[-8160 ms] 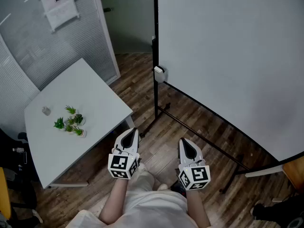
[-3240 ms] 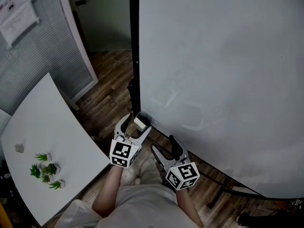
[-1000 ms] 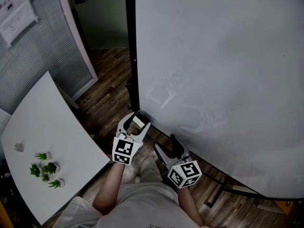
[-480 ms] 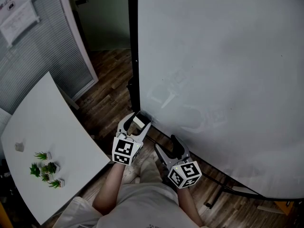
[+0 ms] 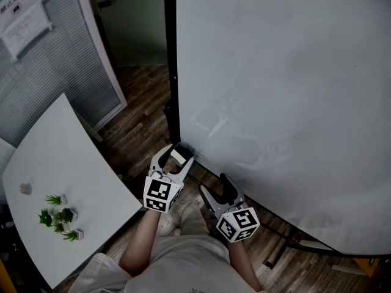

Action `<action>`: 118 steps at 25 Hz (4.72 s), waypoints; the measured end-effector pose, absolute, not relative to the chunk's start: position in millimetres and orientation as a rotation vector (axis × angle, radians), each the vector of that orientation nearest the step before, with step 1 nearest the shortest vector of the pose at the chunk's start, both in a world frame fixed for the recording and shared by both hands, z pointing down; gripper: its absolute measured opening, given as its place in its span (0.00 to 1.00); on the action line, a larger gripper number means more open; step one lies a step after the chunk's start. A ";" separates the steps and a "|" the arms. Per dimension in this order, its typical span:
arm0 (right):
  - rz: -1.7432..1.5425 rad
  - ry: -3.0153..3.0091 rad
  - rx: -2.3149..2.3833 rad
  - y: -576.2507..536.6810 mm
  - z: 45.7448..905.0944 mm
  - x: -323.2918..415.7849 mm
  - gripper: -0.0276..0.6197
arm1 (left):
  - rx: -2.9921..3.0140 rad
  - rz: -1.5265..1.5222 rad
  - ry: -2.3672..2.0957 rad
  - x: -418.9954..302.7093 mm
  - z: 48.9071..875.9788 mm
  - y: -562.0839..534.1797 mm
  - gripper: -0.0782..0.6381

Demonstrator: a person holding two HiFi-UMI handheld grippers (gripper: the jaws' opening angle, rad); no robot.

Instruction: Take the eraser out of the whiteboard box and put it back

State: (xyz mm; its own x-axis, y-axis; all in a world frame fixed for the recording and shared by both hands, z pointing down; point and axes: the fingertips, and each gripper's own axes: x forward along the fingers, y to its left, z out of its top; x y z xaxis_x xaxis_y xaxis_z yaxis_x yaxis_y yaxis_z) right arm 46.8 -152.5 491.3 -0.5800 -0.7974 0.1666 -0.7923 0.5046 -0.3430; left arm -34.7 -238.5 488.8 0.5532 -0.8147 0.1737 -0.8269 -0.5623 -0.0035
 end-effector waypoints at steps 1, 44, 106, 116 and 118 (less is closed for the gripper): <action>-0.607 2.712 -1.433 -152.4 491.2 47.4 0.54 | 2.700 0.239 -1.431 -34.2 488.2 -238.4 0.48; -0.506 2.733 -1.442 -133.5 471.9 47.4 0.54 | 2.723 0.099 -1.544 -51.1 437.8 -202.6 0.48; -0.349 2.722 -1.422 -104.2 438.3 28.7 0.49 | 2.729 -0.041 -1.643 -90.5 395.1 -134.8 0.48; -0.375 2.726 -1.427 -112.4 441.6 30.2 0.49 | 2.735 -0.047 -1.614 -81.0 395.6 -150.2 0.48; -0.375 2.725 -1.428 -114.8 441.7 31.3 0.49 | 2.733 -0.046 -1.612 -80.0 397.2 -152.9 0.48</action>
State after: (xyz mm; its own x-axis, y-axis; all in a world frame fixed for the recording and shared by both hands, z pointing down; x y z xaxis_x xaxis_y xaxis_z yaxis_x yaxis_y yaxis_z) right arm 31.3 -114.8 441.7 -0.5749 -0.8148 0.0746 -0.8046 0.5465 -0.2321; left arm -80.0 -152.9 397.2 0.4839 -0.8742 -0.0411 -0.8751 -0.4838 -0.0127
